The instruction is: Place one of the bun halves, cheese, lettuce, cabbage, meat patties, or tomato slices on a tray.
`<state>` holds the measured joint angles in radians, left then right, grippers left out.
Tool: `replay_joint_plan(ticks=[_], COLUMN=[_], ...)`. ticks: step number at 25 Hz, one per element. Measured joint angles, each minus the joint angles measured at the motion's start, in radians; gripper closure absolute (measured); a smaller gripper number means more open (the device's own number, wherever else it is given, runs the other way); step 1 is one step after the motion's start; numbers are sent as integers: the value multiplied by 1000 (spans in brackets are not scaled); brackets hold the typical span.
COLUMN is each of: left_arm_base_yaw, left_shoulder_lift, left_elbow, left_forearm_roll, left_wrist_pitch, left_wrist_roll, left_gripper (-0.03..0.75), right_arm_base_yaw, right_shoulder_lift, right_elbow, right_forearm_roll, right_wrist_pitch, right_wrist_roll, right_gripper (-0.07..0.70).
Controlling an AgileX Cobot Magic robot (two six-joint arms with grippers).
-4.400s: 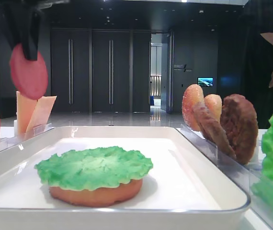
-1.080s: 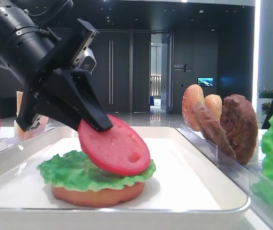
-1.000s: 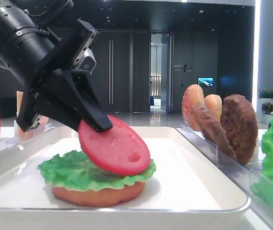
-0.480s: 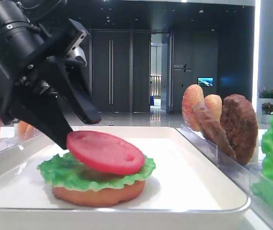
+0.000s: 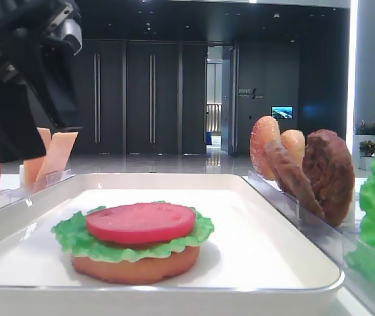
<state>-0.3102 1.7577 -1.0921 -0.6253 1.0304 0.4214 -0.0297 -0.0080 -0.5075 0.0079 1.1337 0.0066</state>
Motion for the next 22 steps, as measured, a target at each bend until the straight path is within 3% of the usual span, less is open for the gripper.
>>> replay_joint_plan(ticks=[5,11,16,20,22], left_arm_base_yaw=[0,0,0,6,40], left_shoulder_lift=[-77,-124,-137,-138,-138], left_elbow=[-80,-175,-202,-202,-202], left_forearm_roll=[207,410,538,559,556], left_wrist_pitch=[44,170,184,185,186], left_wrist_roll=[-161,-315,-401,-409,-409], left_gripper=[316,316,316,316,316], right_arm_base_yaw=[0,0,0,0,0], right_shoulder_lift=[0,0,0,0,0], right_elbow=[0,0,0,0,0], right_forearm_roll=[0,0,0,0,0], right_wrist_pitch=[0,0,0,0,0], right_wrist_roll=[0,0,0,0,0], right_gripper=[197,197,197,197,197])
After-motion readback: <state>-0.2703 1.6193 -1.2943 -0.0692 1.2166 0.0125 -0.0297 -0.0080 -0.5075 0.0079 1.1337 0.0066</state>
